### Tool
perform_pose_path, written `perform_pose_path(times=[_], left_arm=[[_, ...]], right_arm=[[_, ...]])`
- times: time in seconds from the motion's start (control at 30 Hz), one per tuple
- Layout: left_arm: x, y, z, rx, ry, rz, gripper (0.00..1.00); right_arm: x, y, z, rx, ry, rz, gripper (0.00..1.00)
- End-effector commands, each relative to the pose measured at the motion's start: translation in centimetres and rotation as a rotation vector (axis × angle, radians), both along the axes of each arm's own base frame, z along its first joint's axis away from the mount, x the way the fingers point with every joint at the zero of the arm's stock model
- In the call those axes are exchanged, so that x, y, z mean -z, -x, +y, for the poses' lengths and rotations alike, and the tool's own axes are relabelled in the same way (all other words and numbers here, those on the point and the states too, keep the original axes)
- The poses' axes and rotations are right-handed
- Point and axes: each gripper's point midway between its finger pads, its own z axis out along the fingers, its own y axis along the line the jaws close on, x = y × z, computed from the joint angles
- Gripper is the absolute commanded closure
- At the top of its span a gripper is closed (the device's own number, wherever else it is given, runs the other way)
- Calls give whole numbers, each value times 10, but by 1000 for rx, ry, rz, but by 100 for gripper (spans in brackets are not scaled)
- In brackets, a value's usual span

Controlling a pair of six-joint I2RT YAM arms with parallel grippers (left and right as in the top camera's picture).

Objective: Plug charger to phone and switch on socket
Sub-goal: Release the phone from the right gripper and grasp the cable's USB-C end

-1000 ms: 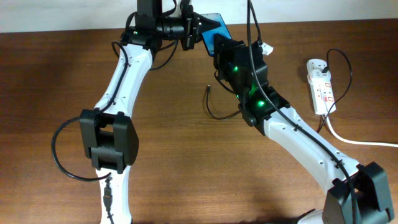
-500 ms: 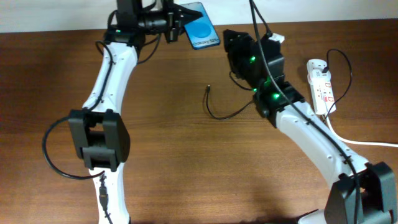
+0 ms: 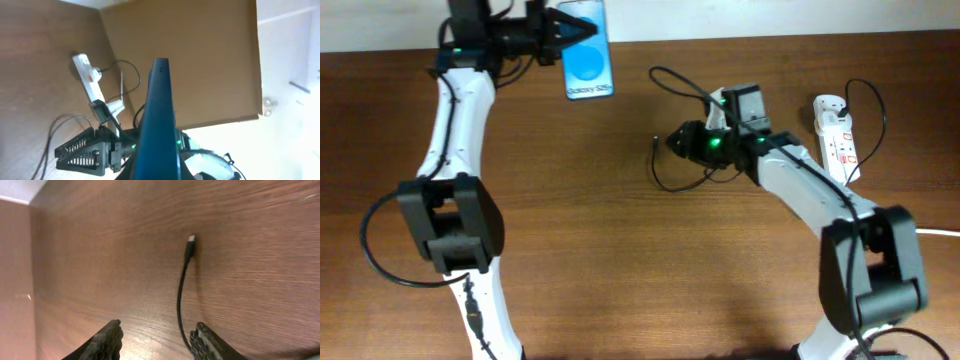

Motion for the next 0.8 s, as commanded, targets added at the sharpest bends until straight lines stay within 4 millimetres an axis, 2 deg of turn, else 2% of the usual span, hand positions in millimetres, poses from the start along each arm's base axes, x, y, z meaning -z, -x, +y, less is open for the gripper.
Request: perform_pose_path(times=[0.0,0.1,0.43,0.57,0.67,0.77], left_arm=[[10,-2,11,-34,-3,80,100],[26,-5,13,-88,-28,218,100],[26,-4,12,-85,-27,221,100],[28,-3,12,-84,-31,213,100],[34,1,12,-83,-39,234,100],[34,1,12,-83,-39,237,100]], right_arm=[[10,-4,10,-33,-18,-3,51],[27,-5,20,-48,-18,11,58],[82,-16,37,-6,-72,80,58],[94,-14,52,-27,-67,68,59],[100,-19,49,35,-49,77,67],[101,-21,48,43,-41,72,67]])
